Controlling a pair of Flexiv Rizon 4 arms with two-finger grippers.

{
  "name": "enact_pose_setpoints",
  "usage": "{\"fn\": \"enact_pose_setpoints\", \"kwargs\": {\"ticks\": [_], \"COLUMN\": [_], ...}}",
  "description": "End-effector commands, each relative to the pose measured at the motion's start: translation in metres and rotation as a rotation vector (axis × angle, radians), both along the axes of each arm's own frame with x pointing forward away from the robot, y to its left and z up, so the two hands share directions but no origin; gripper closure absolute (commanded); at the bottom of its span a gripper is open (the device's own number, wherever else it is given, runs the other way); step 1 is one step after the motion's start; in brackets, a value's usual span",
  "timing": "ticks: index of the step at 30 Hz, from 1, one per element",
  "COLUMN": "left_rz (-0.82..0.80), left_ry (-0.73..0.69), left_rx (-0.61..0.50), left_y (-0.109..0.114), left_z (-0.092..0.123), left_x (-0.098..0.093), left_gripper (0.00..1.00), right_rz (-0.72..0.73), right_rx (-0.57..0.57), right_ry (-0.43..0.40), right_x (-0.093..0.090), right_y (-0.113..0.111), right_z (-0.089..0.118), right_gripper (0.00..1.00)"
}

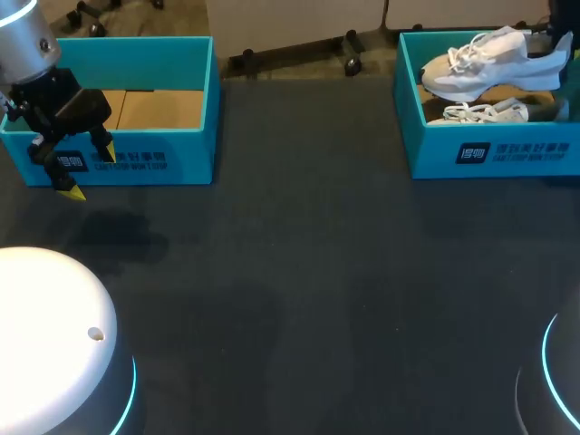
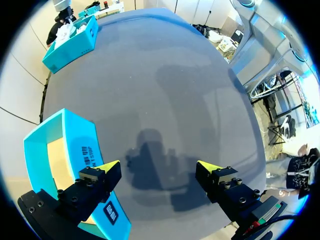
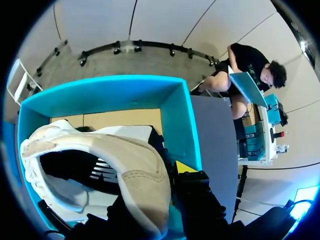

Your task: Take the shoe out of the shoebox, open the shoe tongue, remove and reinsert the insole, then place the shoe into the shoebox

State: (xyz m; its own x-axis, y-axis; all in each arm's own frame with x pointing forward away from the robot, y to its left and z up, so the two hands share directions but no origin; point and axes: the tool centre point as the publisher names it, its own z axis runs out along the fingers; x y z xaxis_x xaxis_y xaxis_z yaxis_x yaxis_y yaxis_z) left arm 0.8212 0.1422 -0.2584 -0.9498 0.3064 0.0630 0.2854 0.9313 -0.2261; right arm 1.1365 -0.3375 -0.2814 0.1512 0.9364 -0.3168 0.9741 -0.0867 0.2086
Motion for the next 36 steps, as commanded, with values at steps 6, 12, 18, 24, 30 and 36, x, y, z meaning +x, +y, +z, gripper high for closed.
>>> {"fn": "enact_pose_setpoints", "kwargs": {"ticks": [6, 12, 18, 24, 30, 36], "left_rz": [-0.002, -0.002, -0.002, -0.002, -0.002, -0.002], "left_ry": [0.001, 0.001, 0.001, 0.001, 0.001, 0.001], "left_rx": [0.002, 0.002, 0.002, 0.002, 0.002, 0.002], "left_y": [0.0, 0.0, 0.0, 0.0, 0.0, 0.0], "left_z": [0.001, 0.001, 0.001, 0.001, 0.001, 0.001], "left_x": [0.0, 0.0, 0.0, 0.0, 0.0, 0.0], "left_gripper": [0.0, 0.0, 0.0, 0.0, 0.0, 0.0], "right_rz": [-0.023, -0.04, -0.035, -0.036, -0.033, -0.05], "right_rx": [0.004, 0.028, 0.028, 0.039, 0.05, 0.058], "right_ry": [0.004, 0.003, 0.006, 0.018, 0.018, 0.032], "right_x": [-0.004, -0.003, 0.005, 0.013, 0.018, 0.021], "right_y": [0.0, -0.002, 0.001, -0.002, -0.003, -0.004], "right_z": [-0.01, -0.021, -0.032, -0.042, -0.052, -0.065], "right_gripper": [1.0, 1.0, 1.0, 1.0, 1.0, 1.0]}}
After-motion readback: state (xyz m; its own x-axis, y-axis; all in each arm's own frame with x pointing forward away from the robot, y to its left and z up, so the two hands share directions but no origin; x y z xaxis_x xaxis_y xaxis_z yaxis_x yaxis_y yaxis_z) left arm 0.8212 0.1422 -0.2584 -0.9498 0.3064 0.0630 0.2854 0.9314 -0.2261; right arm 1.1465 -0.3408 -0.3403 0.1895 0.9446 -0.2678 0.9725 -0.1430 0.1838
